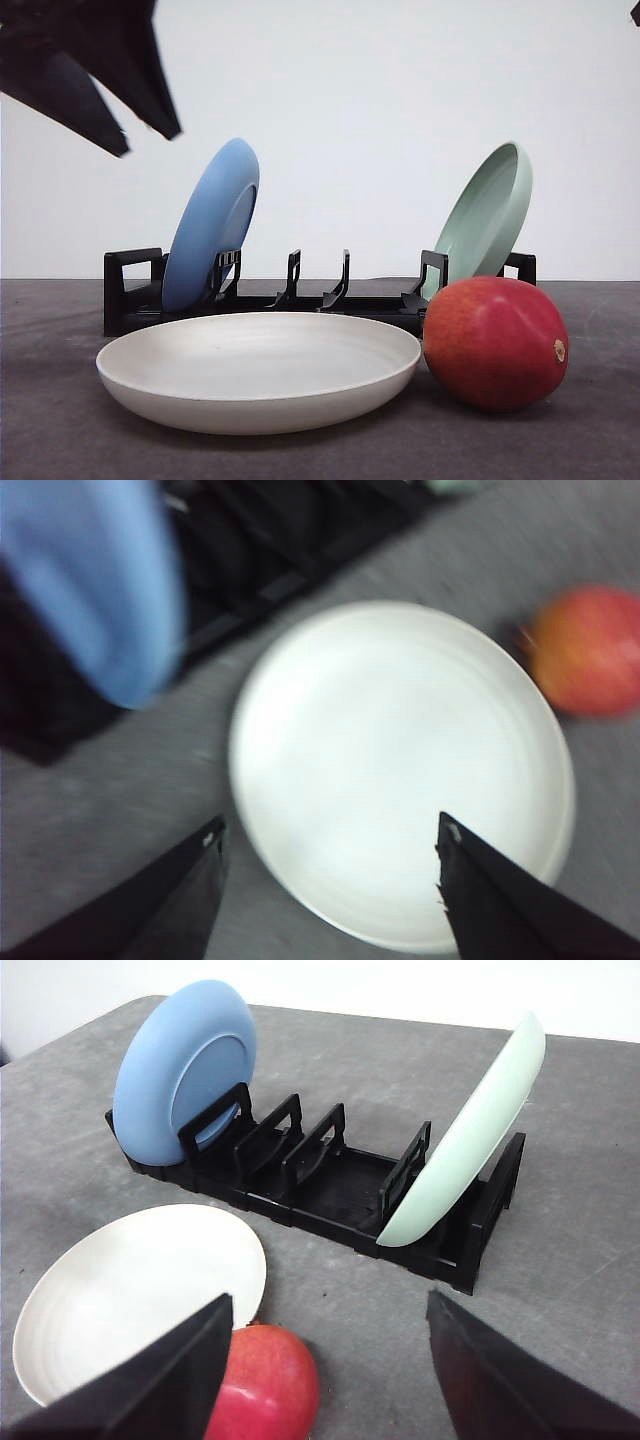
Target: Place pomegranate in white plate
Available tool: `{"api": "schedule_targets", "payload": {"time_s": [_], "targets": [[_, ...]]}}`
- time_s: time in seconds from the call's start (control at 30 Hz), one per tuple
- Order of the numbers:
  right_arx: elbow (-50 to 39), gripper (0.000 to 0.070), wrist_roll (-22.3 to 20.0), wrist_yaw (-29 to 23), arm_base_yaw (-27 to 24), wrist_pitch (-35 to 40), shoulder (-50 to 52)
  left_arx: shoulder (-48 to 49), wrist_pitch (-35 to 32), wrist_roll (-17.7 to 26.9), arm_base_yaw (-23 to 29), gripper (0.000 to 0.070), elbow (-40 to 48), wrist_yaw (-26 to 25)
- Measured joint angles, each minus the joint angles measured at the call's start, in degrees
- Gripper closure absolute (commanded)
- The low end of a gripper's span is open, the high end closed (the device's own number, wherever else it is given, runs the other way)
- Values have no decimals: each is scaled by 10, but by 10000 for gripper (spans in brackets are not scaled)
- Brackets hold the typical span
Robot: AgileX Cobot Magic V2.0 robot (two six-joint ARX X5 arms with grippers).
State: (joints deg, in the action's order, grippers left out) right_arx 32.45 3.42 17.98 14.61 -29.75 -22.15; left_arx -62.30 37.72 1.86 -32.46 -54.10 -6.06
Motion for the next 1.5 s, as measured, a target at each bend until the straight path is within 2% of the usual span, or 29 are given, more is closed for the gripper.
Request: {"api": "schedule_targets", "payload": {"time_s": [0.17, 0.3, 0.5, 0.6, 0.73, 0.87, 1.1, 1.23, 1.27, 1.37, 1.5], "targets": [[0, 311, 1, 0, 0, 0, 0, 34, -53, -13, 86, 306, 28, -3], [0, 311, 18, 0, 0, 0, 0, 67, -104, -30, 136, 306, 75, -4], [0, 311, 49, 14, 0, 0, 0, 124, -164, -51, 191, 306, 135, -44], [0, 311, 64, 16, 0, -6, -2, 146, -167, -58, 208, 306, 160, -50], [1, 311, 79, 28, 9, -29, -18, 157, -150, -59, 215, 306, 175, -51], [9, 311, 93, 19, 42, -64, -57, 159, -155, -60, 216, 307, 175, -53], [67, 311, 112, -87, 129, -116, -175, 159, -157, -60, 216, 307, 175, -53], [101, 307, 123, -122, 174, -120, -254, 159, -157, -60, 216, 308, 175, -53], [110, 300, 125, -126, 185, -121, -275, 159, -157, -60, 216, 308, 175, -53], [138, 205, 125, -135, 212, -119, -335, 159, -157, -60, 216, 309, 175, -53], [158, 159, 120, -135, 236, -96, -401, 159, -157, -60, 216, 310, 175, -53]]}}
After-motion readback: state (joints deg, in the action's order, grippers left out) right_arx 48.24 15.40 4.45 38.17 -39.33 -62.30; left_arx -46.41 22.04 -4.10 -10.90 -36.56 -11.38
